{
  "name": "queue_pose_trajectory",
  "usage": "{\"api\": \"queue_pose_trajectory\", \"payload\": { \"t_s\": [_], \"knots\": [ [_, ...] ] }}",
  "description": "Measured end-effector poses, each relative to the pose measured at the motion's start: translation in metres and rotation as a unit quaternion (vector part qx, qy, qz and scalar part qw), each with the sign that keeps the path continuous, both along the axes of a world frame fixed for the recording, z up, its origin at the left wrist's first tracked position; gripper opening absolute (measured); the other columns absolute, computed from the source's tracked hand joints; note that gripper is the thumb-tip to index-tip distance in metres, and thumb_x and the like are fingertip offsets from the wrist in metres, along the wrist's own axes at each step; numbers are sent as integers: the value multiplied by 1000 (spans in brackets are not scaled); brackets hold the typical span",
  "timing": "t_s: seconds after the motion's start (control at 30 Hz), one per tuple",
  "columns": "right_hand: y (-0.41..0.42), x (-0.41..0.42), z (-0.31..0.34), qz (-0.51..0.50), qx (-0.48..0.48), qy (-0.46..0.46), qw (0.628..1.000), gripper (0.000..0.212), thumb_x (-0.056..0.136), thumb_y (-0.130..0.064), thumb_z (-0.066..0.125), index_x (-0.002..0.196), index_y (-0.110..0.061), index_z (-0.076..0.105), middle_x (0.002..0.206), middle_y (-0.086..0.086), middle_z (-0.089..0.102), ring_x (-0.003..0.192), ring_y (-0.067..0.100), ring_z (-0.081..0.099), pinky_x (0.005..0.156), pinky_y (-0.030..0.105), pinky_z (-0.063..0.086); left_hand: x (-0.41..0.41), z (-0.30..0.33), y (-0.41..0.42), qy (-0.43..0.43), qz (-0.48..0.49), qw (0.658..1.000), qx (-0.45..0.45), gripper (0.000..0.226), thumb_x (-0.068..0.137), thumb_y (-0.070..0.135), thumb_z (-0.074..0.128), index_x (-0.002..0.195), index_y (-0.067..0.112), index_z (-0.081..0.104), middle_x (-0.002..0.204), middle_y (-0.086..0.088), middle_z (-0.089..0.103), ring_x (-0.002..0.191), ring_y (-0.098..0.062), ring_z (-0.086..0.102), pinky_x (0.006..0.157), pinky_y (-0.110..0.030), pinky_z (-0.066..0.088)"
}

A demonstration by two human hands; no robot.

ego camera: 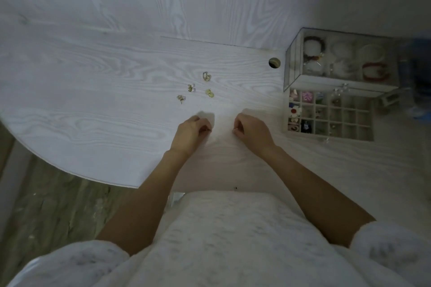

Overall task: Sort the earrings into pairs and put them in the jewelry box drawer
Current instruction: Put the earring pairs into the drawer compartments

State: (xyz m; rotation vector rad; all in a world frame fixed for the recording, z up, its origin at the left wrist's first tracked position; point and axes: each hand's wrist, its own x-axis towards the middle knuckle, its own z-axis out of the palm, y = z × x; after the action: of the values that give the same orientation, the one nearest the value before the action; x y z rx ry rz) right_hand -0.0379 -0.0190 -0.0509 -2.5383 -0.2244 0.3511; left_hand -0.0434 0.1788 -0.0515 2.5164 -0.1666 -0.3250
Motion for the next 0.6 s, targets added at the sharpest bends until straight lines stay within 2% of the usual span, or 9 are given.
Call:
{"api": "queue_pose_trajectory", "payload": {
  "t_s": [0.1,0.23,0.33,0.43,0.5,0.6],
  "knots": [
    [-27,-22,7,-47,55,30,997,8,81,-15,66,82,-10,59,78,3,62,69,16,54,64,29,44,-11,1,-23,10,22,999,-21,7,78,12,70,85,12,70,89,-11,65,78,-25,62,66,-21,38],
    [-89,-61,20,-156,95,7,983,4,80,-12,68,81,-12,65,77,1,65,70,14,57,67,26,46,-22,1,-68,21,5,999,-48,7,78,14,71,86,13,71,89,-8,69,78,-20,64,70,-18,42],
    [-142,-76,35,-282,104,-40,953,6,82,-10,67,88,-9,67,79,1,64,74,14,58,71,25,46,-25,2,-100,25,-25,998,-58,7,79,14,70,86,13,71,91,-8,70,79,-21,65,77,-26,51],
    [-190,-78,40,-369,82,-76,923,11,84,-13,66,92,-6,65,79,4,63,73,17,57,70,26,43,-26,2,-129,31,-48,997,-50,6,78,15,71,85,15,72,88,-6,71,77,-18,66,76,-23,50],
    [-210,-73,37,-394,73,-87,912,13,83,-13,66,93,-4,64,83,10,66,74,18,57,70,23,40,-26,2,-140,46,-42,997,-53,6,77,16,73,84,16,72,86,-4,73,74,-12,64,73,-16,47],
    [-231,-63,29,-385,58,-98,916,12,83,-10,65,93,-3,65,89,16,68,78,18,58,71,18,37,-28,0,-158,61,-21,996,-62,7,77,16,73,83,18,73,84,0,74,73,-6,63,74,-9,43]
  ]
}}
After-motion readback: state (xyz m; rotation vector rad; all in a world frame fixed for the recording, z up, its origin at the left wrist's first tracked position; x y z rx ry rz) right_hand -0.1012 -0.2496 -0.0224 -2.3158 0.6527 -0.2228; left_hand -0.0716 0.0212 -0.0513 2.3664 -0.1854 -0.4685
